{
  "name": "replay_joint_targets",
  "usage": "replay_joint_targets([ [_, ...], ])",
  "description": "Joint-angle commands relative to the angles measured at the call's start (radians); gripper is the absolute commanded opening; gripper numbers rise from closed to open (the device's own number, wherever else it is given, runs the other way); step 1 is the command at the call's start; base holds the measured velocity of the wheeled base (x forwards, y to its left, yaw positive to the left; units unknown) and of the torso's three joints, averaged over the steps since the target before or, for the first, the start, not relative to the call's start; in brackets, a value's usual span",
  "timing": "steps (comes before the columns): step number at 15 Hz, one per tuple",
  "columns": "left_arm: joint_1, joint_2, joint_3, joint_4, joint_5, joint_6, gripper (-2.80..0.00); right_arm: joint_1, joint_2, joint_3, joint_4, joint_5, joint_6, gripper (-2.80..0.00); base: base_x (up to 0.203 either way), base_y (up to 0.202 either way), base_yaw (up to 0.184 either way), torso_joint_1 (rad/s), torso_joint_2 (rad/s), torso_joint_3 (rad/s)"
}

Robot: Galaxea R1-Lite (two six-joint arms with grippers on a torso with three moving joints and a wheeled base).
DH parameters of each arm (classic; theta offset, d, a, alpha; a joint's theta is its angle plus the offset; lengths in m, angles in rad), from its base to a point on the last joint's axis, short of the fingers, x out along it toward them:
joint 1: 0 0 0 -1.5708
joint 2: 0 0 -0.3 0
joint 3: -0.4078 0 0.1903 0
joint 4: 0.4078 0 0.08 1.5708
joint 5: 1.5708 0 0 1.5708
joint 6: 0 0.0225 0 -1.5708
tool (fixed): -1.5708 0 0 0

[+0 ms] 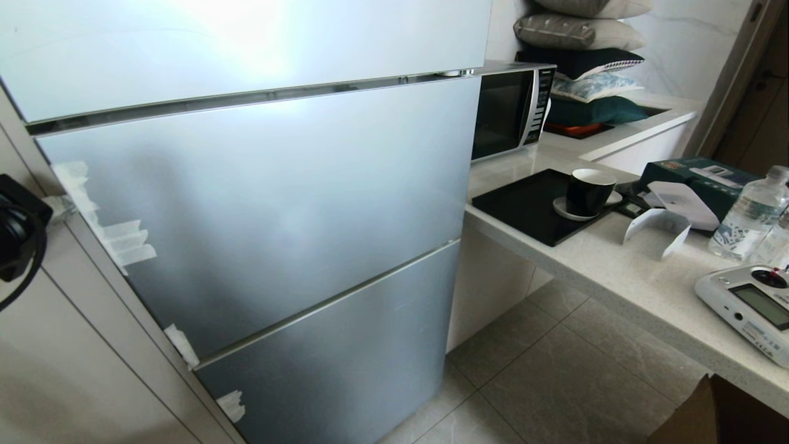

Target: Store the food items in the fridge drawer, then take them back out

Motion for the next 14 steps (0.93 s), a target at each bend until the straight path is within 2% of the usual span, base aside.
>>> replay_joint_targets([
  [1,0.0,0.027,-0.001,-0.016,-0.008,-0.003,-2.8,0.0,0.0,0.0,0.0,0.0,0.0,-2.8,0.0,0.0,0.0,0.0,0.0,0.0],
  [3,0.0,0.036,-0.001,-0.035,-0.03,-0.003,-2.8,0.0,0.0,0.0,0.0,0.0,0.0,-2.8,0.0,0.0,0.0,0.0,0.0,0.0],
  [6,0.0,0.024,0.009,-0.036,-0.101,-0.01,-2.8,0.0,0.0,0.0,0.0,0.0,0.0,-2.8,0.0,0.0,0.0,0.0,0.0,0.0],
  [9,-0.001,0.022,0.009,-0.035,-0.112,-0.019,-2.8,0.0,0.0,0.0,0.0,0.001,0.0,-2.8,0.0,0.0,0.0,0.0,0.0,0.0],
  [12,-0.004,0.007,0.011,-0.033,-0.176,-0.056,-2.8,0.0,0.0,0.0,0.0,0.0,0.0,-2.8,0.0,0.0,0.0,0.0,0.0,0.0],
  [14,-0.009,0.013,0.011,-0.034,-0.178,-0.057,-2.8,0.0,0.0,0.0,0.0,0.0,0.0,-2.8,0.0,0.0,0.0,0.0,0.0,0.0],
])
